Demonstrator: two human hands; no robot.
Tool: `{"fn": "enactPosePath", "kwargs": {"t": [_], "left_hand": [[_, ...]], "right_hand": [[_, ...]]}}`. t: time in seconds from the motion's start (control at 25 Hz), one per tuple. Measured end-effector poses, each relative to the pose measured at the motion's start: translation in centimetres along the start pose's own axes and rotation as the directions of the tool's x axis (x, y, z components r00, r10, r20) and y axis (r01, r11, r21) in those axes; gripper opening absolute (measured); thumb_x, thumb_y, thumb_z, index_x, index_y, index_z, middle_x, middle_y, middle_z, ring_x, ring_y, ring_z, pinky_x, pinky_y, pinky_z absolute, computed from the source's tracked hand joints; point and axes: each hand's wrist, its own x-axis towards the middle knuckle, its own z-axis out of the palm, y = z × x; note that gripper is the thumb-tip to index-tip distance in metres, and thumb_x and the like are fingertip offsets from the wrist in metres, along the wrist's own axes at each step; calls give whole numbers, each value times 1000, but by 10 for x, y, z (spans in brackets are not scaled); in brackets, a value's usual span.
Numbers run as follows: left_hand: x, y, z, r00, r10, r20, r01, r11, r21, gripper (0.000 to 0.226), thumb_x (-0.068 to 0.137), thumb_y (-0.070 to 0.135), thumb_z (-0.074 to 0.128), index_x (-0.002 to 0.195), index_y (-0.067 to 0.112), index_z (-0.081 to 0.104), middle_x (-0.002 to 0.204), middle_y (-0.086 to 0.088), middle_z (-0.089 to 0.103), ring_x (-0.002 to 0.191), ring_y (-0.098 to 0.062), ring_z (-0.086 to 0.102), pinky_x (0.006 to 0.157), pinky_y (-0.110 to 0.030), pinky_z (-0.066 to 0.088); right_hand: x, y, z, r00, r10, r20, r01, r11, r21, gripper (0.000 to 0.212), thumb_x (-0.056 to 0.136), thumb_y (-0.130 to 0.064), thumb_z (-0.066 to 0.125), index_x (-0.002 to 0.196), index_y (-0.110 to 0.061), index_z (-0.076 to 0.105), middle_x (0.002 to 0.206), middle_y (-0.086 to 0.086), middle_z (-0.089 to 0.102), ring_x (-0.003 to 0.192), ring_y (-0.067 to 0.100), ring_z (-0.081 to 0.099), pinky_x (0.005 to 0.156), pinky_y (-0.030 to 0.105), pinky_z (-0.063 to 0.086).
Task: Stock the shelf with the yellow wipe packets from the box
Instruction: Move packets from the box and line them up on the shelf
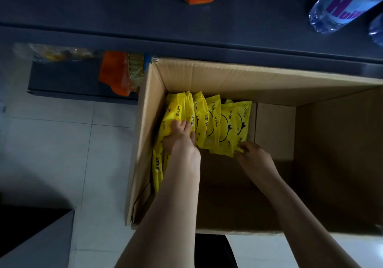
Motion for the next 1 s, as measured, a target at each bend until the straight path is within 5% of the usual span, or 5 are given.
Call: {"fn": "enactPosePath", "kwargs": {"t": [0.24, 0.52, 0.68, 0.84, 1.0], "left_hand": [[-16, -25, -43, 1000, 29, 10, -30, 992, 119, 36, 89, 16, 60, 122, 6, 51, 117, -9, 61, 96, -18, 63, 88, -30, 52], [-21, -35, -81, 984, 170, 60, -177, 850, 496, 28, 80, 2, 67, 102, 13, 53, 87, 5, 57, 89, -17, 54, 80, -26, 39], [-22, -37, -77, 998, 62, 25, -66, 969, 239, 22, 79, 7, 70, 91, 20, 57, 90, 3, 64, 91, -21, 64, 90, -31, 48], [-24, -40, -59, 996, -73, -56, 71, 997, -40, 52, 82, 21, 67, 127, 10, 46, 114, -8, 64, 84, -11, 64, 74, -14, 53], [-18, -43, -51, 988, -88, -125, 71, 989, -132, 51, 80, 24, 66, 124, 9, 46, 114, -5, 58, 98, -15, 58, 86, -25, 45]], "right_hand": [[10, -13, -21, 1000, -2, 20, 1, 998, 65, 37, 96, -27, 48, 129, -9, 52, 121, 7, 59, 83, 11, 51, 58, 16, 37], [64, -61, -9, 989, 82, 121, -121, 923, 366, 38, 91, -39, 56, 109, -7, 65, 103, 13, 67, 100, 29, 62, 93, 42, 50], [92, -76, 23, 970, 169, 175, -220, 914, 341, 43, 85, -39, 65, 97, 2, 67, 103, 21, 68, 100, 33, 65, 93, 46, 50], [100, -69, 34, 973, 185, 135, -226, 868, 443, 25, 79, -28, 74, 88, -6, 68, 85, 8, 64, 81, 21, 60, 83, 37, 53], [96, -59, 34, 968, 229, 104, -245, 759, 604, 14, 80, -13, 73, 73, -15, 60, 72, 0, 59, 73, 16, 58, 87, 41, 53]]}}
